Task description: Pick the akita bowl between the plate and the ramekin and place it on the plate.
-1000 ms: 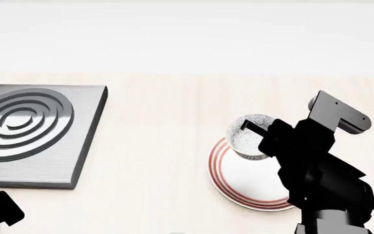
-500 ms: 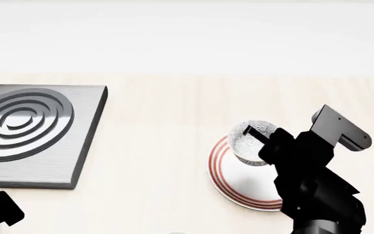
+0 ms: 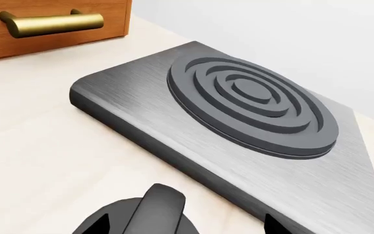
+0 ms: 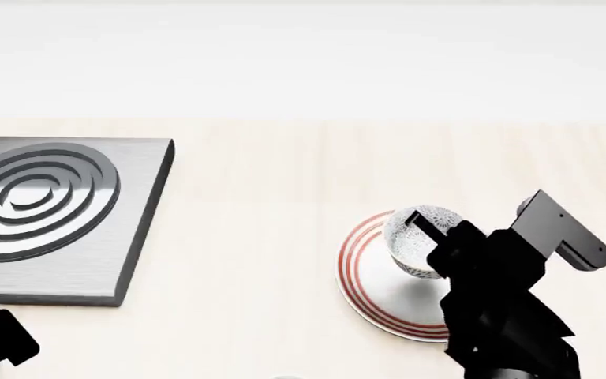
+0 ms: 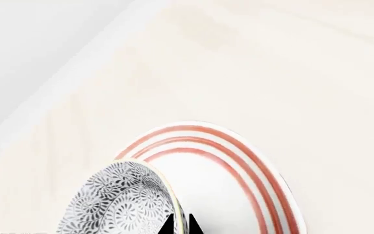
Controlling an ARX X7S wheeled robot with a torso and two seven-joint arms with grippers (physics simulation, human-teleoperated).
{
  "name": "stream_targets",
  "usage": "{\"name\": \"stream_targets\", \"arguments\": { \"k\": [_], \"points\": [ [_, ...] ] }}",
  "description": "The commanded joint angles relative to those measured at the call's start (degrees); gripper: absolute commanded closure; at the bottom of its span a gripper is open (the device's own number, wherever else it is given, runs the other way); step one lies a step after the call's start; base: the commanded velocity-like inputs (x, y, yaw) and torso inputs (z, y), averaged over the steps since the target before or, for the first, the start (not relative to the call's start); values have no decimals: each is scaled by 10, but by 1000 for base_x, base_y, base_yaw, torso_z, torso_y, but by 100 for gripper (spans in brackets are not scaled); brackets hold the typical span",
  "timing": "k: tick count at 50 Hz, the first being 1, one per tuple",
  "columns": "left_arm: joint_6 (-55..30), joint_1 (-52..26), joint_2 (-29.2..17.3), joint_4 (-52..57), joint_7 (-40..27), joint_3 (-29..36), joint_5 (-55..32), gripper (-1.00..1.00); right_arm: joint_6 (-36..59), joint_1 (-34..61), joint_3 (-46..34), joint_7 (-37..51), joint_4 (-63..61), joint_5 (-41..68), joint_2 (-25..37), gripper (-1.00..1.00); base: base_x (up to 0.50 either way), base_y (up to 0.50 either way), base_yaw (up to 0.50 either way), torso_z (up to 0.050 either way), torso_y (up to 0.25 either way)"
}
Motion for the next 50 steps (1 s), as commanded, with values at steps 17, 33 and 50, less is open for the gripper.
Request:
{"name": "stream_targets", "arguments": {
  "k": [17,33,50],
  "points": [
    [2,0,-2,0,-2,3,-3,-100,4,-5,38,-12,0,-39,-4,100,0,0,0,0,1],
    [4,-1,-2,-3,-1,4,-4,-100,5,-11,29,-21,0,-45,-7,100,0,0,0,1,0],
    [3,0,-4,-1,-3,6,-6,-100,15,-6,10,-41,0,-47,-5,-100,0,0,0,0,1]
  ]
}}
